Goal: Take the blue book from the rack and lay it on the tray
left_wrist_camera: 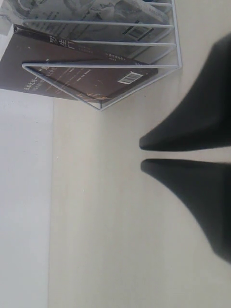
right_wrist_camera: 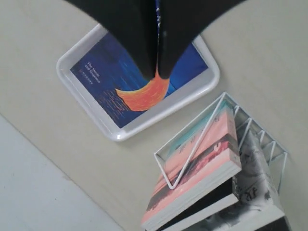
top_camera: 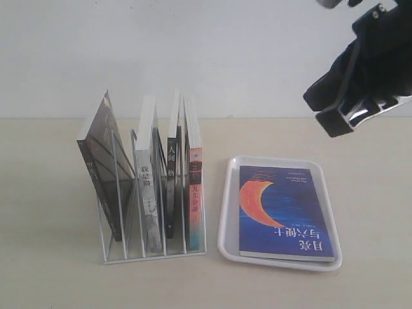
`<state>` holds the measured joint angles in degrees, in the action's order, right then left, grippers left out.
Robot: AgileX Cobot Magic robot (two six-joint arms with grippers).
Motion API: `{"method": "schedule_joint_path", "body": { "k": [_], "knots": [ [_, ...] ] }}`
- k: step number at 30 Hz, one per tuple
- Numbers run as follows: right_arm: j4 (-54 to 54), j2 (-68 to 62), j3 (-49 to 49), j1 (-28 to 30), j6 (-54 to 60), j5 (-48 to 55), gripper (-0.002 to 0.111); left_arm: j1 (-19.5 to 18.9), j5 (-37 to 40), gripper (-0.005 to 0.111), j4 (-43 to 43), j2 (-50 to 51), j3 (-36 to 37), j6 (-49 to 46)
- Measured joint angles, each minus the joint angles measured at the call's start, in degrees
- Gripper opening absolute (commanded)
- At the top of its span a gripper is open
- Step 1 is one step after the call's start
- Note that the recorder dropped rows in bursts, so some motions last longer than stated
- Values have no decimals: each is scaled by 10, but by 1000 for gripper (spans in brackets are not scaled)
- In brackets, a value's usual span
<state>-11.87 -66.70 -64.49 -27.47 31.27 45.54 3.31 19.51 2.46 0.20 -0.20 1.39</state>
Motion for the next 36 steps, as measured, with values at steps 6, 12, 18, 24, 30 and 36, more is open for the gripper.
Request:
{"method": "schedule_joint_path", "body": {
  "k": [6,12,18,24,30,36],
  "knots": [
    [-8,18,0,0,-39,25,0,0,0,6,0,0,0,0],
    [-11,18,0,0,-91,34,0,0,0,6,0,0,0,0],
    [-18,18,0,0,-157,34,0,0,0,6,0,0,0,0],
    [-19,18,0,0,-168,34,0,0,0,6,0,0,0,0],
    [-19,18,0,0,-168,32,0,0,0,6,0,0,0,0],
    [-19,18,0,0,-169,29,0,0,0,6,0,0,0,0]
  ]
}}
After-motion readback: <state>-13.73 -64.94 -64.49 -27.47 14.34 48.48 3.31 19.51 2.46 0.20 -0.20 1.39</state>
